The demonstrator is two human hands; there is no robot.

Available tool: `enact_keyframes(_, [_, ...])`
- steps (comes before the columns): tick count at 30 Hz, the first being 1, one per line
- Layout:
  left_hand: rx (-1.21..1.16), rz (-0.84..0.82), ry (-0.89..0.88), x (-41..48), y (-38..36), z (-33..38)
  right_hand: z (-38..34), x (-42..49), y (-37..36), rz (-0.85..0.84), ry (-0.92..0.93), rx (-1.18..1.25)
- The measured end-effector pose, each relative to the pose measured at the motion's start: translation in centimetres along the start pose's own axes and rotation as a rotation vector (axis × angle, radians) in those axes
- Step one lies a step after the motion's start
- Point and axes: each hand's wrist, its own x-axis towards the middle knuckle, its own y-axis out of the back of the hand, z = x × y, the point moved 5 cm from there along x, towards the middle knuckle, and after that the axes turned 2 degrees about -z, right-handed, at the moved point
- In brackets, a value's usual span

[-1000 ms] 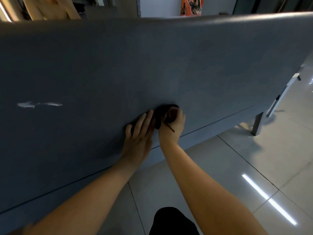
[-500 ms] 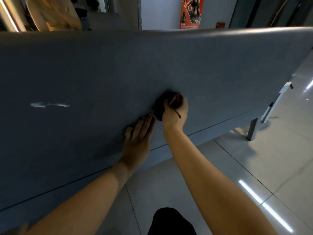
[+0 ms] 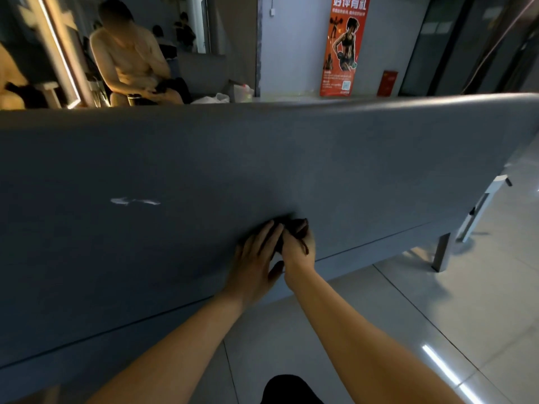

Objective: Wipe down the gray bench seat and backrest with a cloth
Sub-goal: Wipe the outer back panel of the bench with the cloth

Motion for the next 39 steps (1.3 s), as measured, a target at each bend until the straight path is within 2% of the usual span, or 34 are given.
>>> enact_keyframes(2, [-0.222,0.047,0.024,0.6,1.1,1.3,-1.5,-0.8,0.3,-0.033,0.034,0.044])
enact_keyframes(7, [-0.341,0.277,-0.035,2.3,6.4,3.1,-5.6,-2.0,-0.1,-0.226,0.089,0.098])
enact_keyframes(11, [-0.165,0.56,-0.121,4.3,14.0,5.0,-9.9,-2.6,-1.3,-0.303,0.248,0.198])
enact_keyframes(14, [-0.048,0.712,-0.197,6.2,17.9,6.5,-13.4,-2.4,-1.1,-0.21,0.398,0.152])
enact_keyframes(16, [0.02,0.688,-0.22,7.8,18.2,7.0,-15.3,-2.1,-0.6,-0.14,0.473,0.163])
enact_keyframes(19, [0.2,0.599,-0.274,9.4,16.3,6.9,-16.4,-1.6,-0.3,-0.142,0.503,0.198])
enact_keyframes(22, [0.376,0.562,-0.332,9.6,14.5,6.5,-15.4,-1.3,0.2,-0.17,0.458,0.243])
enact_keyframes(26, [0.526,0.513,-0.362,8.8,10.6,3.7,-12.7,-0.6,1.1,-0.102,0.378,0.171])
enact_keyframes(30, [0.476,0.307,-0.238,3.4,3.2,-2.0,-9.0,0.2,0.6,-0.14,0.23,-0.006])
enact_keyframes(33, [0.453,0.197,-0.125,0.6,-0.2,-3.4,-6.2,0.2,0.4,-0.172,0.156,-0.123])
enact_keyframes(37, [0.341,0.24,-0.15,0.7,0.9,-2.8,-3.4,0.5,1.3,-0.129,0.13,-0.217])
enact_keyframes(39, [0.272,0.343,-0.205,1.2,3.1,-1.5,-2.5,0.7,1.5,-0.116,0.122,-0.225])
